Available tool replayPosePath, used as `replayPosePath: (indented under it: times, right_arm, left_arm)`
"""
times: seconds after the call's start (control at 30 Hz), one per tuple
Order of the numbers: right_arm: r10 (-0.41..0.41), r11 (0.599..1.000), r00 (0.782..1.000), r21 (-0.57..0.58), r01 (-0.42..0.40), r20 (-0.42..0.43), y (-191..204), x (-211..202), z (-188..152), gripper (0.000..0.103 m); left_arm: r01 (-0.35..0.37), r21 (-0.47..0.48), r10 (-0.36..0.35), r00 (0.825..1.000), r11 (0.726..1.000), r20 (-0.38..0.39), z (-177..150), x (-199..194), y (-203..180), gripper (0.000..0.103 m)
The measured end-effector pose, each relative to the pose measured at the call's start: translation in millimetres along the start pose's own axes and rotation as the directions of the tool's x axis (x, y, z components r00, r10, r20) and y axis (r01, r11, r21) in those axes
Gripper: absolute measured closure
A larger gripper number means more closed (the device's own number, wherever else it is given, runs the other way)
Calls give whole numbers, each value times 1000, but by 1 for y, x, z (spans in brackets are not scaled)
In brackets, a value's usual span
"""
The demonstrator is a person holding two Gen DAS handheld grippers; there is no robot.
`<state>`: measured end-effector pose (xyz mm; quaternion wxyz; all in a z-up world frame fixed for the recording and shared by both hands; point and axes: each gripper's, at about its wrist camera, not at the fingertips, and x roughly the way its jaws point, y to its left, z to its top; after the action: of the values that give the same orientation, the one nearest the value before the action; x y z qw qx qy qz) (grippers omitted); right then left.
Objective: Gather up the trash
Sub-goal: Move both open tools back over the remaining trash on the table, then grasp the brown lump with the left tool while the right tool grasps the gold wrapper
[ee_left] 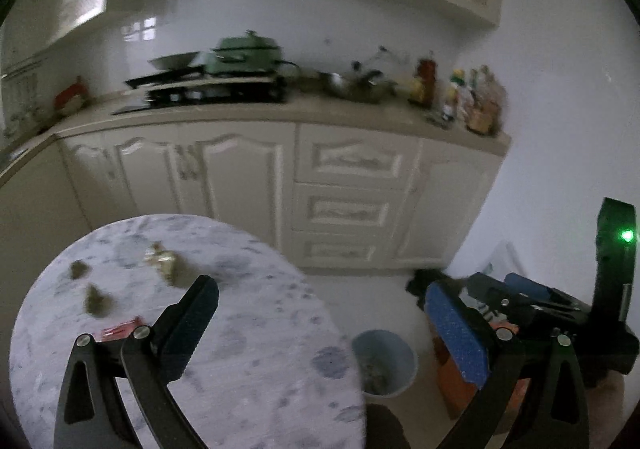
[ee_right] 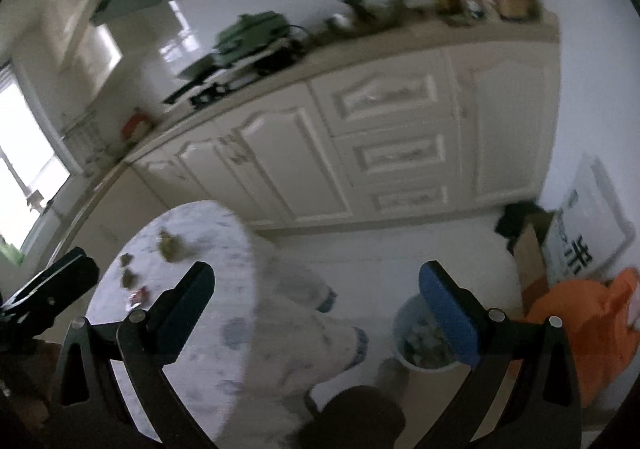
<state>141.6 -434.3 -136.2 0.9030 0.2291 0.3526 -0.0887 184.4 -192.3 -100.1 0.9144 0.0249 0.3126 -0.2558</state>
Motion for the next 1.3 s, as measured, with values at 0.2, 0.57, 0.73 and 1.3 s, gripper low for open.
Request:
replayPosePath:
  times: [0.2,0.57,0.73,1.3]
  right_arm:
    - [56,993,998,-101,-54,12,63,-4,0,0]
    - [117,958,993,-259,-120,-26,164,19,-16,0]
    - [123,940,989,-311,-141,-76,194,47,-24,0]
    - [35,917,959,-372,-142,-280,237,227,-18,0]
  left_arm:
    - [-61,-88,67,996,994,67,-26,-66,50,1]
    - [-206,-201,226,970,958,84,-75,-127,127,1]
    - [-249,-241,267,963,938,42,-85,-124,155,1]
    - [-337,-170,306,934,926,-186,-29,55,248,1]
